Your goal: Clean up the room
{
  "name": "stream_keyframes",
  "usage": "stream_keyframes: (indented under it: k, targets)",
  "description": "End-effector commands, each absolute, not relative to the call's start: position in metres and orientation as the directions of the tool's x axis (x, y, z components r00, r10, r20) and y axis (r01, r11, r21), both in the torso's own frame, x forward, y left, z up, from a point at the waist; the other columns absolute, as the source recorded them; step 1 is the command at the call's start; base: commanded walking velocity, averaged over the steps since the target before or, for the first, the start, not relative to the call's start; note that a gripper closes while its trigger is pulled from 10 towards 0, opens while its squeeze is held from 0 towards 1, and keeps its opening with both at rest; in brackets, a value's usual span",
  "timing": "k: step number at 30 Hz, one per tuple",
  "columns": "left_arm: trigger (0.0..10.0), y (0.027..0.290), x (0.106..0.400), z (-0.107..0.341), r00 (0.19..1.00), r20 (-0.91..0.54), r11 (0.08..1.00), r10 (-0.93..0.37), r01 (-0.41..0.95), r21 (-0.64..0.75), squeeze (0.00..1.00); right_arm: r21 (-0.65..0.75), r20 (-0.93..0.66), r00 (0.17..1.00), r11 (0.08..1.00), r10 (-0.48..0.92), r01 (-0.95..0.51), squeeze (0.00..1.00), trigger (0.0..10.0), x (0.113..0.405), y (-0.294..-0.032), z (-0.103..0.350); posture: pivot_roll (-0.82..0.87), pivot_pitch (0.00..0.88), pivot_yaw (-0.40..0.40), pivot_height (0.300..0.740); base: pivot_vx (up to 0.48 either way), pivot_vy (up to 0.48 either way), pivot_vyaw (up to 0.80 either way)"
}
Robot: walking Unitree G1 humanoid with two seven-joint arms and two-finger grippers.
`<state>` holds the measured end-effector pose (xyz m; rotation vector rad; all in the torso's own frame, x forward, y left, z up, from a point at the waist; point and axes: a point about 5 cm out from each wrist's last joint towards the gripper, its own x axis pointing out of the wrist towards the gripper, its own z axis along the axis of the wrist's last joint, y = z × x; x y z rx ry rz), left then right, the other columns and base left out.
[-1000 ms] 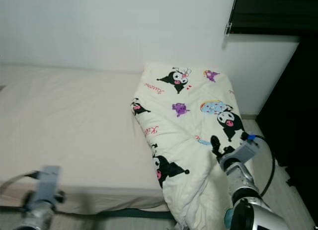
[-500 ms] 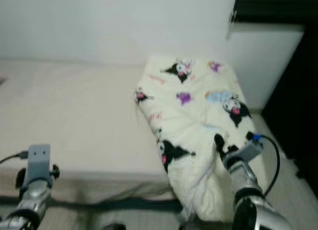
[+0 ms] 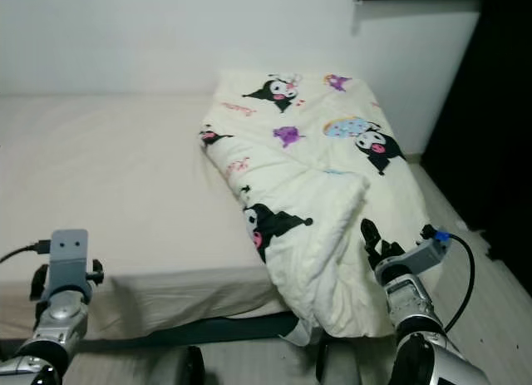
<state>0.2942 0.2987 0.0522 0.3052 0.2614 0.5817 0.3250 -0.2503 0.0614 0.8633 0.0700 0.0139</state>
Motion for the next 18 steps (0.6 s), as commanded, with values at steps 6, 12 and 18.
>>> stream_keyframes:
  k: [6, 12, 18]
  targets:
    - [10.0, 0.308, 0.298, 0.068, 0.821, -0.084, 0.785, 0.564, -0.502, 0.362, 0.0, 0.802, 0.028, 0.989, 0.587, 0.143, -0.107, 0.0, 10.0, 0.33, -0.232, 0.066, 0.02, 0.0, 0.038, 0.49, 0.0, 0.0, 0.0]
    - [10.0, 0.308, 0.303, 0.078, 0.834, -0.038, 0.786, 0.55, -0.502, 0.36, 0.0, 0.793, -0.061, 0.972, 0.603, 0.228, -0.092, 0.0, 10.0, 0.329, -0.208, 0.053, 0.03, 0.0, 0.04, 0.49, 0.0, 0.0, 0.0]
    - [10.0, 0.304, 0.308, 0.085, 0.851, 0.001, 0.792, 0.525, -0.489, 0.366, 0.0, 0.82, 0.017, 0.94, 0.534, 0.34, -0.208, 0.0, 10.0, 0.333, -0.184, 0.059, 0.04, 0.0, 0.038, 0.49, 0.0, 0.0, 0.0]
